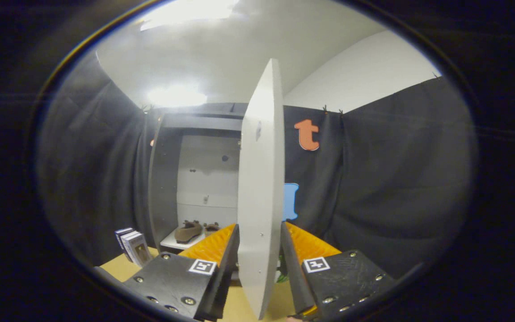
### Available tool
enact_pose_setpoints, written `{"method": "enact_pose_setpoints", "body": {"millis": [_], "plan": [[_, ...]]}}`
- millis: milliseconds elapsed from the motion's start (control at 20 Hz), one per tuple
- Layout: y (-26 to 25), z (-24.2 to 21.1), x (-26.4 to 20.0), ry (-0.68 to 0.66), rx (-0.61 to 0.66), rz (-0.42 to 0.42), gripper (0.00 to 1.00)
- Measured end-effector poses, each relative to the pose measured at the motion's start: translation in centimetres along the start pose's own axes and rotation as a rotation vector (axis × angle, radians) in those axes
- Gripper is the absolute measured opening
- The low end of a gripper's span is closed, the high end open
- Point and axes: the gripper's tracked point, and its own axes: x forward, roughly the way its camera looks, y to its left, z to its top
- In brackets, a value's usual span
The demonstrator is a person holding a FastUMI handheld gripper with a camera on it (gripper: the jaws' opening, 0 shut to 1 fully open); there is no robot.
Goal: Open the shoe cabinet door, grab the shoes and put them into the shoe cabinet, then close the shoe cabinet door.
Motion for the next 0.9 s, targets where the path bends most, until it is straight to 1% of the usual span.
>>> {"method": "enact_pose_setpoints", "body": {"millis": [200,300,400,600,700,900], "plan": [[-4.0,-1.3,0.6,0.034,0.003,-0.066,0.56],[-5.4,-2.2,1.3,0.057,0.008,-0.084,0.57],[-5.8,-3.2,2.2,0.083,0.019,-0.080,0.57],[-4.7,-4.9,3.7,0.128,0.036,-0.027,0.57],[-4.6,-5.0,3.8,0.124,0.040,-0.030,0.57],[-3.7,-5.1,3.7,0.129,0.090,0.001,0.57]]}}
